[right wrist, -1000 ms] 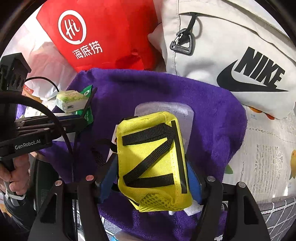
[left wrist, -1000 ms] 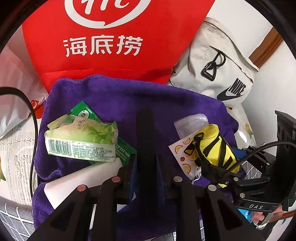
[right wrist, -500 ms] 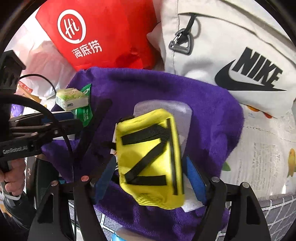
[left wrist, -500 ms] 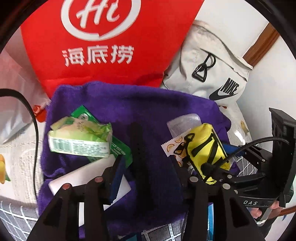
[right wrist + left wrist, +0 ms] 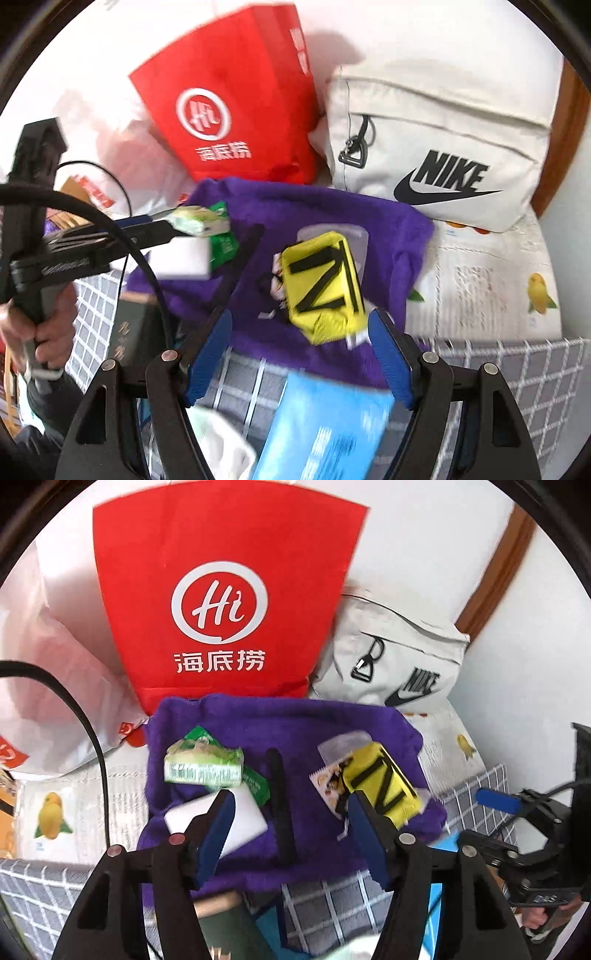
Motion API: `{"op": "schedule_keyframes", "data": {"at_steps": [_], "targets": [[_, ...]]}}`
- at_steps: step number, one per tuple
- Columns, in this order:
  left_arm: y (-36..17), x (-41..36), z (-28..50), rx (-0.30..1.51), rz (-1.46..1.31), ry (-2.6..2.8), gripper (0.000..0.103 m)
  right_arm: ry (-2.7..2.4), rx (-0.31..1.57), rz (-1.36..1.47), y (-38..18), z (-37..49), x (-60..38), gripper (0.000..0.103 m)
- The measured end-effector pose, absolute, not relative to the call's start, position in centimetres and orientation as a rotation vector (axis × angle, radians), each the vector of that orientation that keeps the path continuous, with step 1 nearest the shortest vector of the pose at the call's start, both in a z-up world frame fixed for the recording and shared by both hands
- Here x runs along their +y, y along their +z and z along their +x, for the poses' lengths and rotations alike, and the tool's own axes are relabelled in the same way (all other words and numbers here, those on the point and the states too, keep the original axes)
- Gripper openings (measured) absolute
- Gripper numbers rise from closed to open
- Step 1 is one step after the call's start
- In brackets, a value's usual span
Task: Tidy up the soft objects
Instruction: 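Lower both items onto the towel and open both tools, then grasp the white green-cuffed glove with the left tool while the right tool reaches for the black strap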
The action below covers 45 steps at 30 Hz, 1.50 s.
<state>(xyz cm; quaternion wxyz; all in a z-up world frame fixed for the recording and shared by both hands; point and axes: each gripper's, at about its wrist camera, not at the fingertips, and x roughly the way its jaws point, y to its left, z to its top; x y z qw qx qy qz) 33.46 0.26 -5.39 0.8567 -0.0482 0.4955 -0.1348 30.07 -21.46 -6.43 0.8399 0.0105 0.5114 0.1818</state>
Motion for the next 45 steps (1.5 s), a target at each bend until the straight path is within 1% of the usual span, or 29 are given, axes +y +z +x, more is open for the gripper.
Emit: {"op": "schedule_keyframes", "data": {"at_steps": [3,6,8,16,18,23,31,33,36,37,38,39,41,43,44,45], "targets": [[-4.2,-0.1,31.1,1.040,-0.052,-0.291,0.062,0.389,1.036,-0.002,-4.8,26.5,-21.6,0.076],[-3.5,-0.9,27.8,1.036,-0.002,-0.339,0.068,0.392,1.017,0.007,-4.0,23.2,-21.9,0.076],[-3.7,-1.3,25.8,1.050,0.026,-0.366,0.069,0.397,1.019,0.025,-4.2,22.0,-22.1,0.076],[-7.6,-3.9,18.5,1.166,0.063,-0.454,0.069,0.359,1.075,0.083,-6.6,15.9,-24.6,0.076],[-8.5,-4.7,17.0,1.184,0.076,-0.465,0.071,0.341,1.082,0.106,-7.1,14.7,-25.8,0.076],[-10.5,-7.4,15.3,1.213,0.148,-0.491,0.072,0.295,1.100,0.159,-8.2,12.8,-28.4,0.076],[-14.6,-10.7,15.3,1.261,0.280,-0.455,0.072,0.253,1.116,0.206,-9.6,11.1,-31.5,0.076],[-15.5,-11.0,15.6,1.283,0.283,-0.449,0.076,0.257,1.124,0.211,-10.2,11.0,-31.7,0.076],[-16.0,-11.0,15.6,1.285,0.272,-0.449,0.077,0.267,1.130,0.210,-10.7,11.0,-31.6,0.076],[-16.0,-11.0,15.7,1.282,0.272,-0.452,0.074,0.274,1.130,0.209,-10.8,11.0,-31.5,0.076],[-16.1,-11.0,15.7,1.280,0.271,-0.452,0.063,0.280,1.131,0.208,-10.9,11.0,-31.4,0.076],[-16.1,-11.0,15.7,1.273,0.267,-0.450,0.056,0.285,1.134,0.208,-11.0,10.9,-31.3,0.076],[-16.0,-11.0,15.7,1.248,0.276,-0.438,0.033,0.299,1.137,0.205,-11.2,10.8,-30.9,0.076],[-15.7,-10.9,15.8,1.245,0.285,-0.452,0.020,0.315,1.136,0.189,-11.2,10.4,-30.4,0.076],[-15.6,-10.9,15.9,1.247,0.284,-0.460,0.016,0.320,1.135,0.182,-11.1,10.3,-30.1,0.076],[-15.4,-10.7,15.9,1.247,0.279,-0.460,0.014,0.330,1.134,0.173,-11.1,10.1,-29.8,0.076]]}}
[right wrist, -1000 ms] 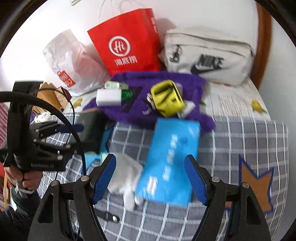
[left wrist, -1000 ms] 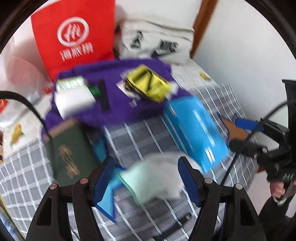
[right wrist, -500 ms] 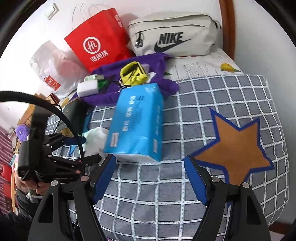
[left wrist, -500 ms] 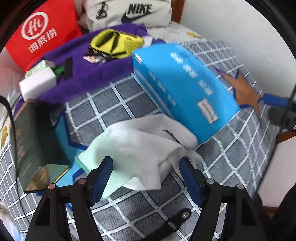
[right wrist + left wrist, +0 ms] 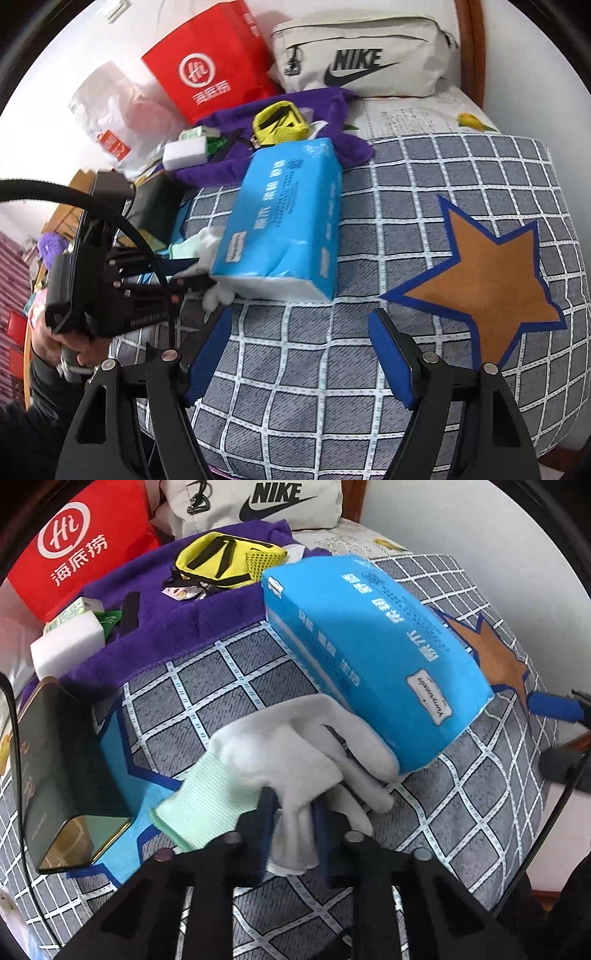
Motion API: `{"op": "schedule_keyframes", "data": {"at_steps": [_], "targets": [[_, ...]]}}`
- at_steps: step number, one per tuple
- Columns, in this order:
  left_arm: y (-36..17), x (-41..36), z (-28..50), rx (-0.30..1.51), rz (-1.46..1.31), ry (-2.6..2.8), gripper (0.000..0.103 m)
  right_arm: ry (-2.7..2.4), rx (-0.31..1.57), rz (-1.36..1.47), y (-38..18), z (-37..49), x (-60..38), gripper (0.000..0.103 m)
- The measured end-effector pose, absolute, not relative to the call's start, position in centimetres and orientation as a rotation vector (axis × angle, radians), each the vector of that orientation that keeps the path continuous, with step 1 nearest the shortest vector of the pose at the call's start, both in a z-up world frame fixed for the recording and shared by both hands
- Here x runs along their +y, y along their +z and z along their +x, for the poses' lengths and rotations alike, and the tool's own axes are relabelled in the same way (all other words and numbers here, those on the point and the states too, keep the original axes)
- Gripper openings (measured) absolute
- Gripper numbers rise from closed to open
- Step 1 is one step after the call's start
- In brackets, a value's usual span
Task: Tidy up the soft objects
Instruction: 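Grasp the white green-cuffed glove with the left tool while the right tool reaches for the black strap, then grasp the black strap on the bed cover with the right tool while the left tool holds the glove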
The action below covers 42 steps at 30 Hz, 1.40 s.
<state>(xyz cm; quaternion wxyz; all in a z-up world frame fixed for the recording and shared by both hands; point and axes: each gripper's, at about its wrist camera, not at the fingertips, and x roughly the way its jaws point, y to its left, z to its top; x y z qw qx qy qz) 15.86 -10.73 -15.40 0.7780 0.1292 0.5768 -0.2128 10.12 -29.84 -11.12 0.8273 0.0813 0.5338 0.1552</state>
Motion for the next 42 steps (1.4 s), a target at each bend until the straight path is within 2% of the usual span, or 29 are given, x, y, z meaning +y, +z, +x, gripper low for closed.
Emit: {"op": "schedule_keyframes", "data": {"at_steps": [11,17,21,28,32,34,38,42], "targets": [[-9.1,-6.2,13.3,1.106,0.168,-0.407,0.013,0.491,1.110,0.057,-10.9,7.2,-23.7,0.076],[-6.0,-2.7,11.8,1.054,0.096,-0.354,0.013,0.606,1.132,-0.045,-12.7,5.3,-18.5,0.076],[-5.5,-0.1,10.4,1.045,0.026,-0.328,0.013,0.656,1.140,-0.205,-14.7,4.0,-14.8,0.071],[-5.7,2.9,8.0,1.044,-0.054,-0.295,0.013,0.685,1.096,-0.447,-17.2,3.1,-11.7,0.070],[-6.1,4.2,7.3,1.046,-0.095,-0.285,0.013,0.712,1.068,-0.451,-17.4,3.4,-11.4,0.069],[-6.3,4.8,7.1,1.047,-0.119,-0.278,0.013,0.701,1.057,-0.429,-17.4,4.0,-11.3,0.063],[-6.8,5.8,7.0,1.049,-0.157,-0.270,0.013,0.623,1.070,-0.346,-17.1,5.9,-11.3,0.040],[-7.2,6.3,6.9,1.047,-0.176,-0.276,0.013,0.601,1.126,-0.217,-16.8,7.4,-12.2,0.035]]}}
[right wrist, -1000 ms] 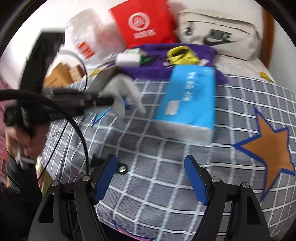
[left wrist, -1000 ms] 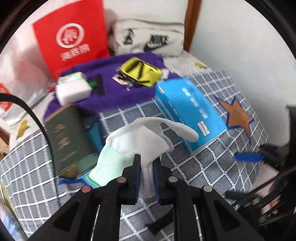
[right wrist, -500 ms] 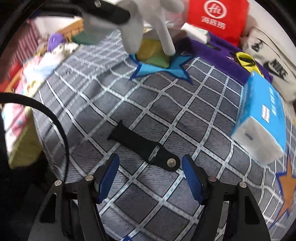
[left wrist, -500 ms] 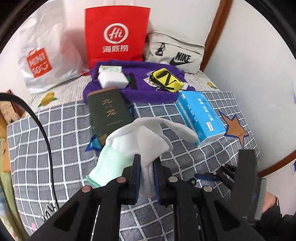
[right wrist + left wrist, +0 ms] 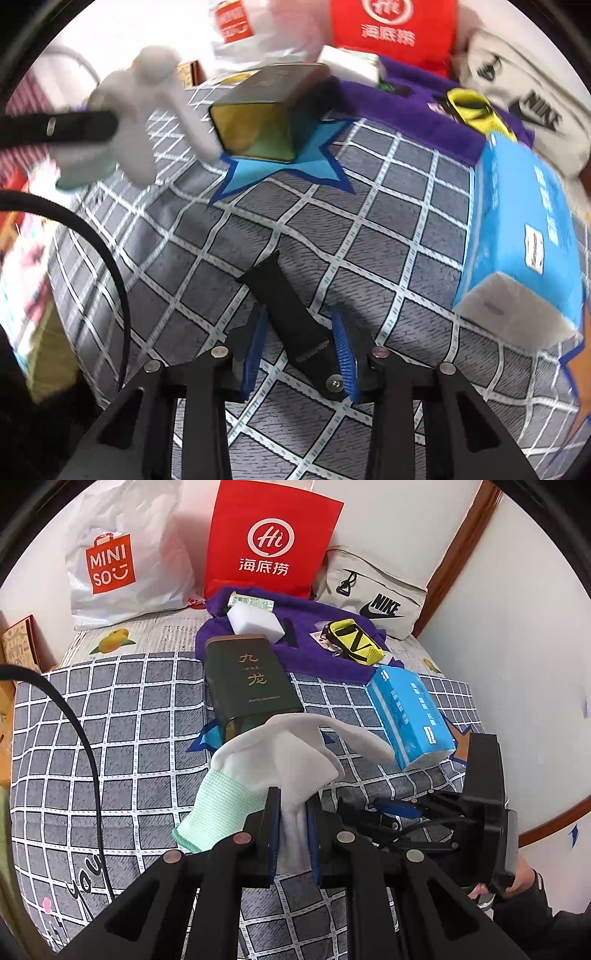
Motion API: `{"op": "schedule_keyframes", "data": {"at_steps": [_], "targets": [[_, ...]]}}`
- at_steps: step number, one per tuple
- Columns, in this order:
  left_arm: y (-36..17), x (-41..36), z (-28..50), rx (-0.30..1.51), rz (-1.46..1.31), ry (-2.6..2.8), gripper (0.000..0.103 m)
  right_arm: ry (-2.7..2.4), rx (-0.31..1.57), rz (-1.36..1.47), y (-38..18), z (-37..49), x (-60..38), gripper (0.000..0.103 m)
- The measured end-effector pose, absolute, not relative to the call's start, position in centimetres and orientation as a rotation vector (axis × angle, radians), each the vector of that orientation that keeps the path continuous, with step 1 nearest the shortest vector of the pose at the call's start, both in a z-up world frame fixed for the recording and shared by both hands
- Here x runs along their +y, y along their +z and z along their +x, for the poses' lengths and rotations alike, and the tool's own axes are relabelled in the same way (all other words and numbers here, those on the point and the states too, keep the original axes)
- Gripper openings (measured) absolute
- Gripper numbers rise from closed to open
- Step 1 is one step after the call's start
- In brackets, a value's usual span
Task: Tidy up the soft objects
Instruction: 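Grasp the black strap on the bed cover with the right tool while the left tool holds the glove, then carry the glove and black strap over the purple towel with both tools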
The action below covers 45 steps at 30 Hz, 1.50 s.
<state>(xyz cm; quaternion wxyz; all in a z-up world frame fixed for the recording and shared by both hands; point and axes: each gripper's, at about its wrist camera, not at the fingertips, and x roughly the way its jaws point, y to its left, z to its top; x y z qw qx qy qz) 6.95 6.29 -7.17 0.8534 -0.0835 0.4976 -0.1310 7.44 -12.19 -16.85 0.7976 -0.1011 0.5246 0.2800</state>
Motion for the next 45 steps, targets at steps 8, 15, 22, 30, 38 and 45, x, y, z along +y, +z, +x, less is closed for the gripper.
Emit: {"op": "schedule_keyframes", "data": {"at_steps": [8,15,22,30,38,45], "targets": [[-8.0,6.7,6.5,1.050,-0.201,-0.306,0.013,0.626,1.119,-0.413,-17.1,5.9,-11.2,0.030],[-8.7,6.8,6.6,1.066,-0.217,-0.310,0.013,0.589,1.227,-0.185,-16.8,7.4,-12.6,0.026],[-9.2,6.9,6.6,1.077,-0.229,-0.315,0.013,0.590,1.186,-0.348,-17.0,5.4,-10.5,0.040],[-9.5,7.0,6.6,1.082,-0.235,-0.307,0.013,0.605,1.145,-0.316,-16.8,5.3,-11.0,0.024],[-8.8,7.4,7.0,1.059,-0.245,-0.303,0.013,0.606,1.133,-0.220,-14.9,5.5,-12.8,0.024],[-8.3,6.7,7.5,1.040,-0.239,-0.314,0.013,0.581,1.093,-0.215,-12.8,6.1,-14.2,0.024]]}}
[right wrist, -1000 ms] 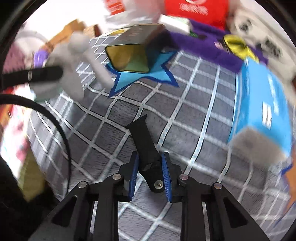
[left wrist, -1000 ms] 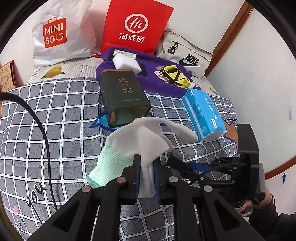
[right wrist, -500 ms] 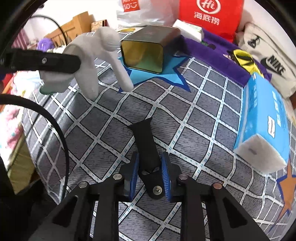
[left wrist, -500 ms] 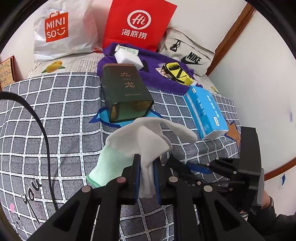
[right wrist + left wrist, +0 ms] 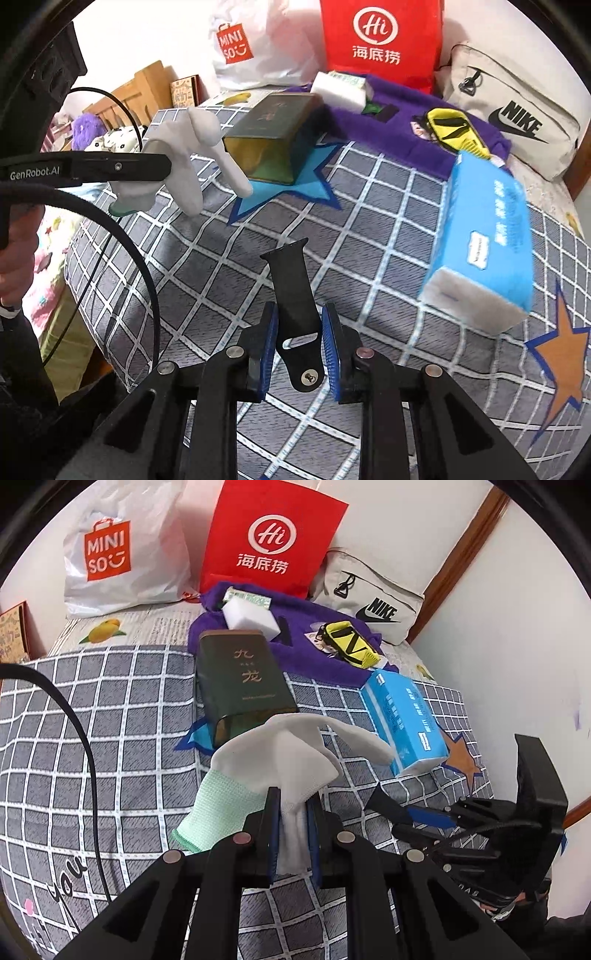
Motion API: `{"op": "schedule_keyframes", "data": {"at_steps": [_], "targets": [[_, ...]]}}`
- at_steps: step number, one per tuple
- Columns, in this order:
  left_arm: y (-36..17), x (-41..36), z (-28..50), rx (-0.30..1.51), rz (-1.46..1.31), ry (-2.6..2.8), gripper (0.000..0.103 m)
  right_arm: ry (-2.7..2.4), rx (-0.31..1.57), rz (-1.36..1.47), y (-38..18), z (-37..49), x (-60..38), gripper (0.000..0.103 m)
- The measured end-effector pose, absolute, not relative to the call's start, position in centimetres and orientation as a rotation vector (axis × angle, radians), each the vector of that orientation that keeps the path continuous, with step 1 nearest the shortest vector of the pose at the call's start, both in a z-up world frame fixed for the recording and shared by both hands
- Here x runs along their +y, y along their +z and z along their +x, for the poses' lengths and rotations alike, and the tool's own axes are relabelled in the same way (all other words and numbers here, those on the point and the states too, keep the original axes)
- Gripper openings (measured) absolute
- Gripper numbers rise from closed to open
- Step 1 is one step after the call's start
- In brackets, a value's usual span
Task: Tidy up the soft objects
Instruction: 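Carry the glove and black strap over the purple towel with both tools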
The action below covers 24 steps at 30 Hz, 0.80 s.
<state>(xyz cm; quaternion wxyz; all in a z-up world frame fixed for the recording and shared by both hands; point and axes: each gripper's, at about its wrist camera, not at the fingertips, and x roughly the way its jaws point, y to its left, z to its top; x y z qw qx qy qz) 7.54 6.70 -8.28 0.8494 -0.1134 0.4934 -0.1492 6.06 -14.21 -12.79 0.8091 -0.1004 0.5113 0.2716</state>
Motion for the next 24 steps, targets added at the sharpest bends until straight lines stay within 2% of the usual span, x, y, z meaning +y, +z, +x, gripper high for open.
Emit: {"op": "schedule_keyframes", "data": {"at_steps": [24], "targets": [[-4.7,5.4,11.4,0.983,-0.135,-0.291,0.013,0.515,0.993,-0.145,-8.7,11.3,-17.1,0.024]]}}
